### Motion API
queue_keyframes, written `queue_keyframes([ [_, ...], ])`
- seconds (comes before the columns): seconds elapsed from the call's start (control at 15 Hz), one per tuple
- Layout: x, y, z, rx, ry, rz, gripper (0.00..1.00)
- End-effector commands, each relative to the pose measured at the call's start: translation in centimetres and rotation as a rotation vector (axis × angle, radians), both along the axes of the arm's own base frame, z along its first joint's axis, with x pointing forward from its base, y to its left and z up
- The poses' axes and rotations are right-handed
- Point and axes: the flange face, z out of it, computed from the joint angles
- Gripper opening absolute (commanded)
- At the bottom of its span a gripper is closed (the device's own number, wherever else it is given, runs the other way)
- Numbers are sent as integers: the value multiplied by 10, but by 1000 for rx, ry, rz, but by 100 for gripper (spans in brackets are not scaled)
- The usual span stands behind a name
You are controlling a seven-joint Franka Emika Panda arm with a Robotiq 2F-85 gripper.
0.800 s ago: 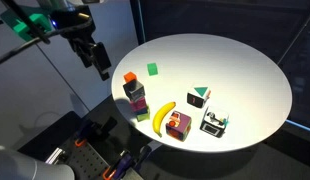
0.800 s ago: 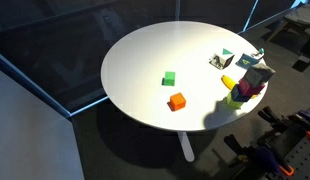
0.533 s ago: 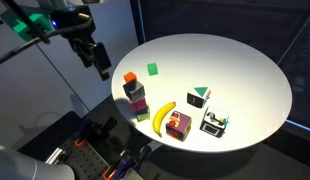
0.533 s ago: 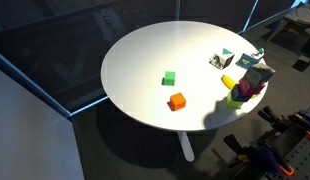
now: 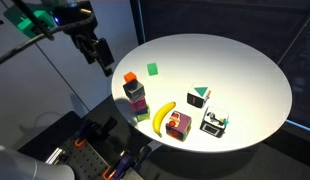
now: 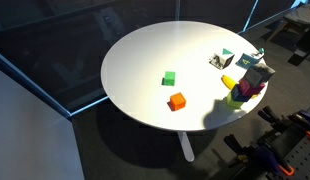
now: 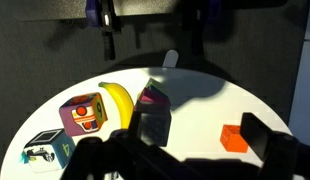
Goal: Put the furthest toy foam on the closest toy foam
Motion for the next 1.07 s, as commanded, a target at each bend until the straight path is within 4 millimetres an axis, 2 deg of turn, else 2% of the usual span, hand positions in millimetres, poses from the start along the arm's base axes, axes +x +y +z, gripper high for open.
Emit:
queue_keyframes([
  [0.0, 18, -4, 12, -6, -62, -40, 100],
  [0.53, 69, -15, 32, -28, -123, -139, 100],
  [1.0, 130, -15, 36, -72, -90, -175, 100],
])
